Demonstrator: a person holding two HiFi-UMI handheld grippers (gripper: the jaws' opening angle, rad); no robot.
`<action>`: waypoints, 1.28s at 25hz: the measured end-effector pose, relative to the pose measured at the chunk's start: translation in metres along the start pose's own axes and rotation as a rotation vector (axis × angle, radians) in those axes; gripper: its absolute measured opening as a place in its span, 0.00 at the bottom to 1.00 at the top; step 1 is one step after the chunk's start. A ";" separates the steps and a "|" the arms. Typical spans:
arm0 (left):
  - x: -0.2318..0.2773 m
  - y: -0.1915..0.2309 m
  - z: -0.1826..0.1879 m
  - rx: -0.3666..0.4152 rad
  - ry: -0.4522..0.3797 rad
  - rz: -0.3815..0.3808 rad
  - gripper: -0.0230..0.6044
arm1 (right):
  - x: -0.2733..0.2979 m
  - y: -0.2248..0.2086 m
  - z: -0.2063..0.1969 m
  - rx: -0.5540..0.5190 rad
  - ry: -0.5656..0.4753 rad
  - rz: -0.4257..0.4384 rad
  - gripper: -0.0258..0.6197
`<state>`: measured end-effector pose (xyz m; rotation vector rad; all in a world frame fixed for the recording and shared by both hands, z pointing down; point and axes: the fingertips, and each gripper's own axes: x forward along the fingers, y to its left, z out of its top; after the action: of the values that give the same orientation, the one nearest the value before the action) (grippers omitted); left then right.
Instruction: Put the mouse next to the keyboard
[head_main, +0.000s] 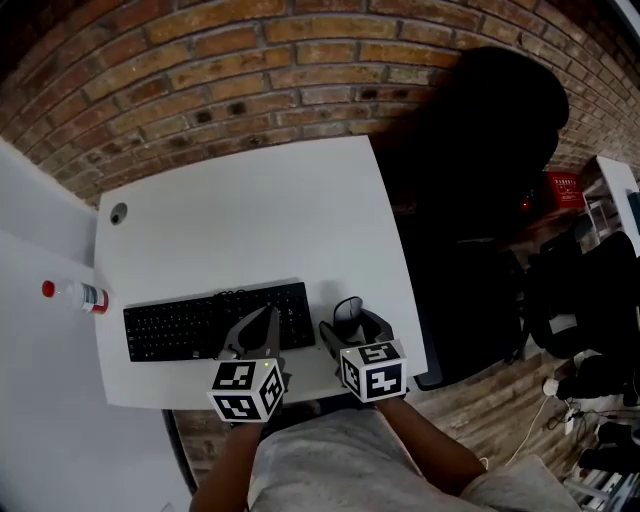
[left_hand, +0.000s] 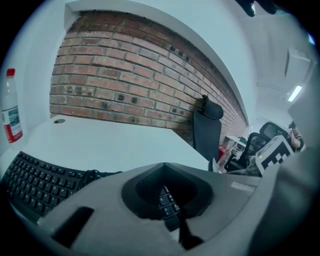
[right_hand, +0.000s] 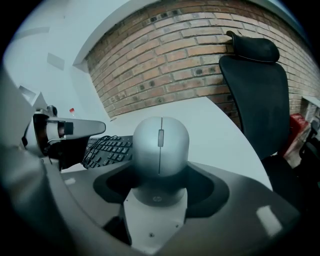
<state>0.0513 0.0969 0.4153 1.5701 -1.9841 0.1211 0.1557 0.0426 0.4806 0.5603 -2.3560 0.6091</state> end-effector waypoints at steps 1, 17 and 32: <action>0.002 0.000 0.001 0.001 0.002 -0.006 0.02 | 0.000 -0.002 -0.002 0.005 0.008 -0.010 0.52; -0.001 0.002 -0.013 0.040 0.066 -0.209 0.03 | 0.014 0.003 -0.011 0.057 0.056 -0.198 0.52; -0.002 0.007 -0.003 0.049 0.067 -0.255 0.03 | 0.019 0.000 -0.013 -0.005 0.129 -0.248 0.52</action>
<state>0.0465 0.1022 0.4182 1.8111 -1.7250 0.1189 0.1485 0.0452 0.5028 0.7729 -2.1247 0.5099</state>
